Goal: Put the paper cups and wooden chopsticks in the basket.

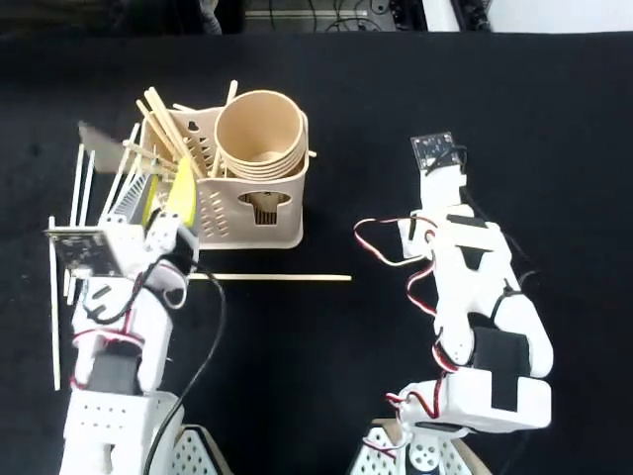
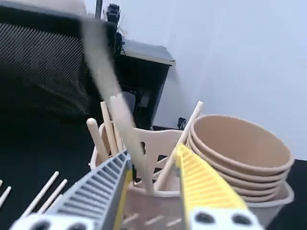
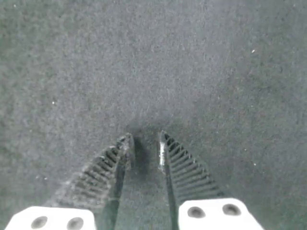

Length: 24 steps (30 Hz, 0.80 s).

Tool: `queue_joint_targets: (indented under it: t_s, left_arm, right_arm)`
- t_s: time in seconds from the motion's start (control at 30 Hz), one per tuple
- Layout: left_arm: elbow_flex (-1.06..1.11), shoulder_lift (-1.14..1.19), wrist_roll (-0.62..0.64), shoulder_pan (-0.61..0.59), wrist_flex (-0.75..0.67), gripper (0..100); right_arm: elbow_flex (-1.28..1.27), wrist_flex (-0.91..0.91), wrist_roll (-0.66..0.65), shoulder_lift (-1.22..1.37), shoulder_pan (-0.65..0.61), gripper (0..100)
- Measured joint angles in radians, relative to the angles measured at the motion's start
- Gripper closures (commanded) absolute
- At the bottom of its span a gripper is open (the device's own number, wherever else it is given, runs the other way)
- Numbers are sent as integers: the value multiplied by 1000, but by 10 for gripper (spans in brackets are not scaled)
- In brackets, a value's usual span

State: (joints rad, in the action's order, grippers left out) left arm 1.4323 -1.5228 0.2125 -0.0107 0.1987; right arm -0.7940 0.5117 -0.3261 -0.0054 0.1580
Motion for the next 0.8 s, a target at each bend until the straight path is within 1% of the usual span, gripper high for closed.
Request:
queue_joint_targets:
  t_s: [0.07,0.13,0.17,0.27,0.33,0.4,0.5,0.6,0.63,0.7,0.8]
  left_arm:
    - [-52,-72,29,0,141,833]
    - [-92,-138,29,0,249,833]
    - [-98,-160,29,0,278,833]
    - [-126,-184,17,-5,308,833]
    - [-169,-189,12,-49,333,838]
    - [-261,-190,9,-130,387,848]
    - [-442,-170,-8,-310,534,833]
    - [-623,-77,-95,-502,735,827]
    - [-644,-28,-141,-557,789,827]
    - [-654,110,-222,-628,835,827]
    - [-654,344,-331,-729,838,827]
  right_arm:
    - [0,0,0,0,0,907]
    - [0,0,0,0,0,907]
    - [0,0,0,0,0,907]
    - [0,0,0,0,0,907]
    - [0,0,0,0,0,907]
    - [0,0,0,0,0,907]
    - [0,0,0,0,0,907]
    - [0,0,0,0,0,907]
    - [0,0,0,0,0,907]
    - [0,0,0,0,0,907]
    - [0,0,0,0,0,907]
